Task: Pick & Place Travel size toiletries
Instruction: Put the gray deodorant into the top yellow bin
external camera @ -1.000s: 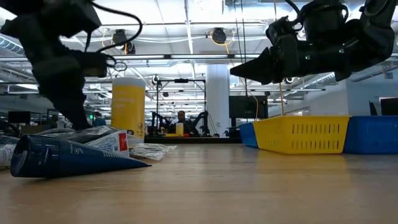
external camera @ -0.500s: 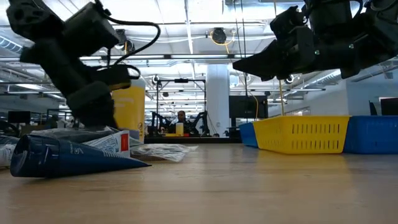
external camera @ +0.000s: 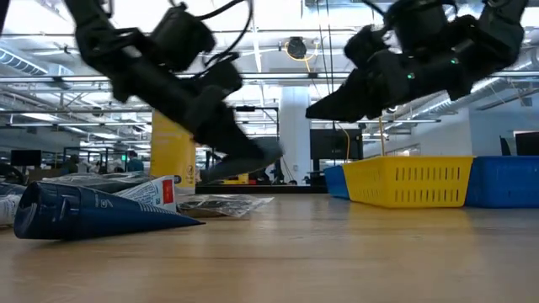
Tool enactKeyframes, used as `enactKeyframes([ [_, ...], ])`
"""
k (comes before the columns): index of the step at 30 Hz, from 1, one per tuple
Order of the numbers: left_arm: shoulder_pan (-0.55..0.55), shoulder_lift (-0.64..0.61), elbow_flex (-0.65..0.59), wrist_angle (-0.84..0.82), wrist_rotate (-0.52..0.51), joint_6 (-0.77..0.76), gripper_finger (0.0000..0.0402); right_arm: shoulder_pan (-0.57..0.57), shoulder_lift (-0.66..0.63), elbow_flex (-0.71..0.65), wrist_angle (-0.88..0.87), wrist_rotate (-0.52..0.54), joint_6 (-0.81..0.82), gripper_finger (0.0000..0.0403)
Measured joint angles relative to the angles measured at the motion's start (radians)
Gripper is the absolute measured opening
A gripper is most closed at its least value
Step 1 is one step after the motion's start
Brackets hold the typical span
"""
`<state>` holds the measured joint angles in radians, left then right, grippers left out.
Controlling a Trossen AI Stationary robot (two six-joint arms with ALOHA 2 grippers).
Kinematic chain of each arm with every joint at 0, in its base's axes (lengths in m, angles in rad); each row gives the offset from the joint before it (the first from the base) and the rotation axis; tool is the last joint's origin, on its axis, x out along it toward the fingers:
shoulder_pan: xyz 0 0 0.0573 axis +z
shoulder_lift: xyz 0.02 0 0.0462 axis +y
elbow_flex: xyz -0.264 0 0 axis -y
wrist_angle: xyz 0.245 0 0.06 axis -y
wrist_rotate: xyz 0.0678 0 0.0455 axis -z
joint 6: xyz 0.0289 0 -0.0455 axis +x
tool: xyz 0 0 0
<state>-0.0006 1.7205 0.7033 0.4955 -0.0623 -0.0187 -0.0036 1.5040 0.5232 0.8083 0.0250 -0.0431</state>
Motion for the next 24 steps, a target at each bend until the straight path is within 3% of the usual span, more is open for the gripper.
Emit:
enactKeyframes([
  [4,0.015,0.085,0.121,-0.019,0.046,0.062,0.0207,-0.011,0.0,0.069,-0.172,0.0,-0.032,0.0171],
  [10,0.02,0.129,0.23,-0.124,0.044,0.073,0.021,-0.017,0.0,0.076,-0.233,-0.002,-0.057,0.0283],
  [13,0.02,0.129,0.243,-0.118,0.042,0.077,0.0217,-0.012,0.0,0.076,-0.236,-0.002,-0.077,0.032],
  [17,0.02,0.128,0.245,-0.085,0.04,0.077,0.0212,-0.005,0.0,0.076,-0.221,0.001,-0.082,0.0328],
  [24,0.018,0.128,0.245,-0.068,0.039,0.071,0.0214,-0.006,0.0,0.076,-0.215,0.003,-0.08,0.0263],
])
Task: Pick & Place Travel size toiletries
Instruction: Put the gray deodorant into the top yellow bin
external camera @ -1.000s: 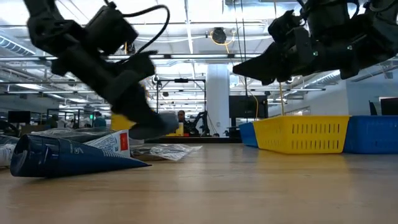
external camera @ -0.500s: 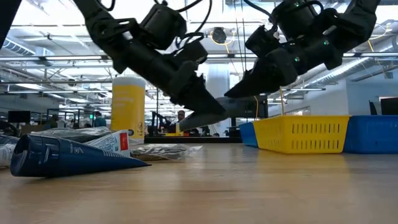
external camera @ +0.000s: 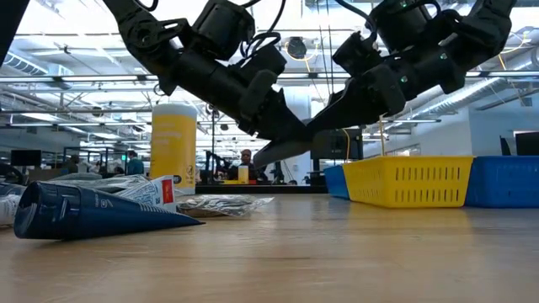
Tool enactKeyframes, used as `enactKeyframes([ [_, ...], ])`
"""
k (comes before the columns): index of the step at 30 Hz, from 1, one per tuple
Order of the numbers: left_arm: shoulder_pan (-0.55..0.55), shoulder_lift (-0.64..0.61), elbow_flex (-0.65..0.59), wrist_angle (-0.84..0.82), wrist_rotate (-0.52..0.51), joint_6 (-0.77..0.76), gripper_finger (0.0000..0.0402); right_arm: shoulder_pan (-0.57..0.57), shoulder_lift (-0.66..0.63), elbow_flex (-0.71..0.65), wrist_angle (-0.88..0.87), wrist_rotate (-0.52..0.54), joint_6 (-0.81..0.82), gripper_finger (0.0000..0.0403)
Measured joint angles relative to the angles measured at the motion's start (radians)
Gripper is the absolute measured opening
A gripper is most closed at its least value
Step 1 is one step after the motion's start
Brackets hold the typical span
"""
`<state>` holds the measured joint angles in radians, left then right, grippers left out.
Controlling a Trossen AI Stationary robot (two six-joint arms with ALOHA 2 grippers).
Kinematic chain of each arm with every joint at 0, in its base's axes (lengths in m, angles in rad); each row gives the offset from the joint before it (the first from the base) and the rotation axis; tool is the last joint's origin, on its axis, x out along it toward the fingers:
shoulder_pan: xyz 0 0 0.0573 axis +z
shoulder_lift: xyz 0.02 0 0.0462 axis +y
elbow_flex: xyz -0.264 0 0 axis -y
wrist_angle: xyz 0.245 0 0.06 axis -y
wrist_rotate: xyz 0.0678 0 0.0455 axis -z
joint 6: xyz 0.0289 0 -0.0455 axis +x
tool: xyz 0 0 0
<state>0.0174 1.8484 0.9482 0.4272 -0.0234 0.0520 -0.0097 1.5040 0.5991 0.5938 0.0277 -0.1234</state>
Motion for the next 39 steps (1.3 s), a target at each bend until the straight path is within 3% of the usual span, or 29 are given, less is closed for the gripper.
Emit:
enactKeyframes([
  [8,-0.001,0.0,0.0,0.004,0.001,0.001,0.0247,-0.004,-0.001,0.0,-0.027,-0.003,-0.001,0.0171],
  [13,-0.005,0.0,-0.001,0.004,0.016,-0.007,0.0252,-0.006,-0.001,0.0,-0.051,-0.004,-0.001,0.0162],
  [18,-0.008,-0.044,0.0,-0.057,0.062,0.016,0.0285,-0.007,0.001,-0.002,-0.083,-0.002,-0.005,0.0161],
  [24,-0.017,-0.209,-0.004,-0.358,-0.131,-0.003,0.0318,-0.007,0.001,-0.002,-0.092,0.0,-0.018,0.0155],
  [27,-0.042,-0.264,-0.062,-0.386,-0.255,-0.04,0.0321,-0.005,-0.012,-0.002,-0.078,0.021,-0.025,0.0155],
  [30,-0.064,-0.274,-0.181,-0.245,-0.352,-0.104,0.0321,0.004,-0.056,0.0,-0.079,0.103,-0.03,0.0155],
  [34,-0.081,-0.231,-0.365,0.115,-0.426,-0.24,0.0321,0.018,-0.172,-0.001,-0.203,0.279,-0.025,0.0154],
  [39,-0.085,-0.128,-0.489,0.472,-0.441,-0.317,0.0321,0.035,-0.386,0.05,-0.6,0.576,0.113,0.0155],
])
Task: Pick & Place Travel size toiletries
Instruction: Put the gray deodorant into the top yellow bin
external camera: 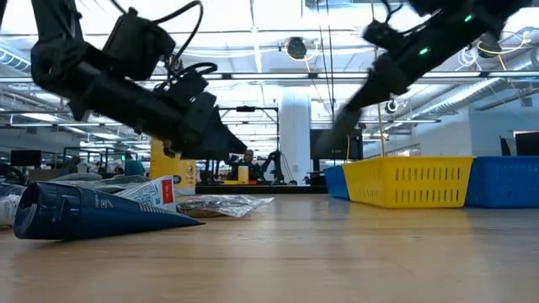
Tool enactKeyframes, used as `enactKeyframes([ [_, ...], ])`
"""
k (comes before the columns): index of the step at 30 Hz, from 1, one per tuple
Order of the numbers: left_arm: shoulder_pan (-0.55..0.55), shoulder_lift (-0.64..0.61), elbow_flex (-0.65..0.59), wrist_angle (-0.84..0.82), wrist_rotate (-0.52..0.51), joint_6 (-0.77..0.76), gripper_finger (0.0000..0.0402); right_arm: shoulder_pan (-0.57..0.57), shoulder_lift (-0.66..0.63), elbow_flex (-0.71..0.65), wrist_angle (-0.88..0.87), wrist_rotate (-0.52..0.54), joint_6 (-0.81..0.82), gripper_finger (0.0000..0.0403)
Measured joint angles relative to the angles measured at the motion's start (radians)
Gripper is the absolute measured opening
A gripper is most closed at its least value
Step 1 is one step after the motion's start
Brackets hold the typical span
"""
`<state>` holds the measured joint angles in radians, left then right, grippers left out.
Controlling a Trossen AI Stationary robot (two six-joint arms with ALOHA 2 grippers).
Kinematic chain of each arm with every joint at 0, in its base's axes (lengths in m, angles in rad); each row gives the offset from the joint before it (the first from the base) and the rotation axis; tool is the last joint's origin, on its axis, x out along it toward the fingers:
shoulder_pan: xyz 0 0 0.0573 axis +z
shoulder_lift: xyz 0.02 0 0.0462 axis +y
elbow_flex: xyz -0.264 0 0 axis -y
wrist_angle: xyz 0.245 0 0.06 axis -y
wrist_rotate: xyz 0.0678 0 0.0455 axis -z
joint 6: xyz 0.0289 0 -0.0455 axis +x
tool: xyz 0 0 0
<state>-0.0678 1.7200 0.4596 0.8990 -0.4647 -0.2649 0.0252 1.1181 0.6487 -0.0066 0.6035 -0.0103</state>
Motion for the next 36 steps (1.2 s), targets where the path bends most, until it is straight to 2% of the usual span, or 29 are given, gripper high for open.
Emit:
enactKeyframes([
  [2,0.002,0.032,-0.008,0.026,-0.006,-0.001,0.0321,0.0,-0.068,0.048,-0.202,0.093,0.111,0.0156],
  [4,0.002,0.062,-0.001,0.031,-0.008,-0.006,0.0321,-0.006,-0.123,0.091,-0.411,0.142,0.252,0.0154],
  [8,0.001,0.091,0.008,0.045,-0.007,-0.008,0.0321,-0.035,-0.178,0.13,-0.721,0.153,0.517,0.0149],
  [11,0.002,0.093,0.006,0.04,-0.007,-0.006,0.0321,-0.069,-0.18,0.121,-0.831,0.157,0.658,0.0152],
  [14,0.002,0.093,0.006,0.043,-0.007,0.004,0.0321,-0.108,-0.157,0.081,-0.808,0.156,0.717,0.0152],
  [21,0.009,0.093,0.006,0.049,-0.008,0.02,0.0321,-0.186,-0.054,-0.023,-0.516,0.164,0.68,0.015],
  [24,0.011,0.093,0.006,0.049,-0.008,0.021,0.0321,-0.206,-0.019,-0.049,-0.443,0.192,0.677,0.0153],
  [26,0.011,0.093,0.006,0.049,-0.008,0.024,0.0321,-0.209,-0.004,-0.063,-0.428,0.198,0.678,0.0151],
  [32,0.011,0.093,0.006,0.049,-0.008,0.023,0.0321,-0.207,-0.003,-0.078,-0.434,0.104,0.706,0.0145],
  [36,0.011,0.093,0.006,0.049,-0.008,0.023,0.0321,-0.208,-0.002,-0.08,-0.438,0.1,0.705,0.0153],
])
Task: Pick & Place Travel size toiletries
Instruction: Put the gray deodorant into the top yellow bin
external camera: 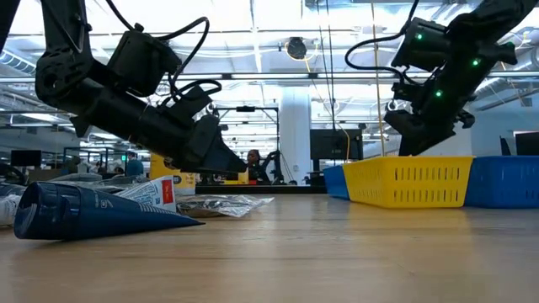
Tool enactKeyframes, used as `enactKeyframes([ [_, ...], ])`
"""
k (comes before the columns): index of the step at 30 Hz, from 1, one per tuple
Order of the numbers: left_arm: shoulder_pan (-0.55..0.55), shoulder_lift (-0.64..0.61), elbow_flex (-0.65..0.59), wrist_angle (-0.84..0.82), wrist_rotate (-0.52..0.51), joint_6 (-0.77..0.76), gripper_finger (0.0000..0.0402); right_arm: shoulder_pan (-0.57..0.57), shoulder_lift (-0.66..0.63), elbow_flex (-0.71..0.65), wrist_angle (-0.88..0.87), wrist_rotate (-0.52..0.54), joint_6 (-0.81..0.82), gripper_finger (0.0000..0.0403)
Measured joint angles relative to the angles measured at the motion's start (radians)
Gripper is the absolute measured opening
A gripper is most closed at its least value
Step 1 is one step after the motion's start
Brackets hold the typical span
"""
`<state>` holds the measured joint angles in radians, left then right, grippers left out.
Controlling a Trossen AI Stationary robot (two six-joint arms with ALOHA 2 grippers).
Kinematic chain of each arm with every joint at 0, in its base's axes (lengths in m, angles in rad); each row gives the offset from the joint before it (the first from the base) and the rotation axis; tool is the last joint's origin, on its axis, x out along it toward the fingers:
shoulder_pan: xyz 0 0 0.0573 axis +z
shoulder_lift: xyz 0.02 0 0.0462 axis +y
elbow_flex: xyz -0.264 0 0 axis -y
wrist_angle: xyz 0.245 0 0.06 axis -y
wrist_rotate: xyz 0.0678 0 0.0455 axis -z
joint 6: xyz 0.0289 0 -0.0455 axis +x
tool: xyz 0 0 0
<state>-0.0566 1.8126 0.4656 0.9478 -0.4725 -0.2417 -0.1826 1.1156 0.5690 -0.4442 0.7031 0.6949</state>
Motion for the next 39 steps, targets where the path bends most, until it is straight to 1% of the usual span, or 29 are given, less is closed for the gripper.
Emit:
enactKeyframes([
  [3,0.0,0.0,0.0,0.0,0.0,-0.002,0.0321,-0.001,-0.006,0.0,0.004,0.001,-0.029,0.0167],
  [6,0.005,0.0,0.0,-0.001,0.0,-0.036,0.0321,-0.001,-0.027,0.0,0.05,0.003,-0.108,0.0182],
  [9,0.019,0.0,0.0,-0.005,0.013,-0.07,0.0321,0.011,-0.053,0.0,0.176,0.001,-0.23,0.0193],
  [11,0.035,-0.001,0.0,-0.006,0.08,-0.079,0.0321,0.03,-0.057,0.0,0.284,-0.011,-0.332,0.0195],
  [14,0.053,-0.035,0.001,-0.006,0.146,-0.076,0.0321,0.053,-0.036,-0.018,0.517,-0.106,-0.475,0.0194],
  [15,0.055,-0.057,0.002,-0.014,0.156,-0.063,0.0321,0.061,-0.022,-0.04,0.616,-0.158,-0.52,0.0193],
  [18,0.048,-0.158,0.002,-0.104,0.153,0.003,0.0321,0.081,0.051,-0.126,0.949,-0.342,-0.616,0.0189],
  [20,0.036,-0.255,0.002,-0.232,0.125,0.044,0.0321,0.094,0.115,-0.185,1.162,-0.429,-0.649,0.0186],
  [22,0.027,-0.366,0.013,-0.406,0.096,0.059,0.0321,0.106,0.196,-0.223,1.326,-0.472,-0.662,0.0185],
  [24,0.017,-0.477,0.046,-0.668,0.069,0.046,0.0321,0.12,0.269,-0.243,1.418,-0.473,-0.669,0.0185],
  [26,0.004,-0.573,0.104,-0.976,0.046,-0.003,0.0321,0.131,0.337,-0.243,1.476,-0.473,-0.688,0.0185],
  [29,-0.014,-0.664,0.209,-1.421,0.018,-0.126,0.0321,0.139,0.423,-0.233,1.542,-0.473,-0.73,0.0183],
  [31,-0.019,-0.703,0.259,-1.662,0.014,-0.234,0.0321,0.144,0.463,-0.228,1.59,-0.473,-0.737,0.0181],
  [33,-0.019,-0.731,0.281,-1.818,0.033,-0.344,0.0321,0.15,0.491,-0.228,1.629,-0.472,-0.734,0.0181],
  [35,-0.019,-0.756,0.275,-1.937,0.071,-0.445,0.0321,0.158,0.502,-0.227,1.638,-0.473,-0.742,0.0181],
  [37,-0.019,-0.773,0.255,-2.014,0.101,-0.52,0.0321,0.165,0.502,-0.227,1.652,-0.473,-0.752,0.018],
  [39,-0.019,-0.779,0.225,-2.044,0.122,-0.567,0.0321,0.17,0.495,-0.226,1.651,-0.473,-0.762,0.018],
])
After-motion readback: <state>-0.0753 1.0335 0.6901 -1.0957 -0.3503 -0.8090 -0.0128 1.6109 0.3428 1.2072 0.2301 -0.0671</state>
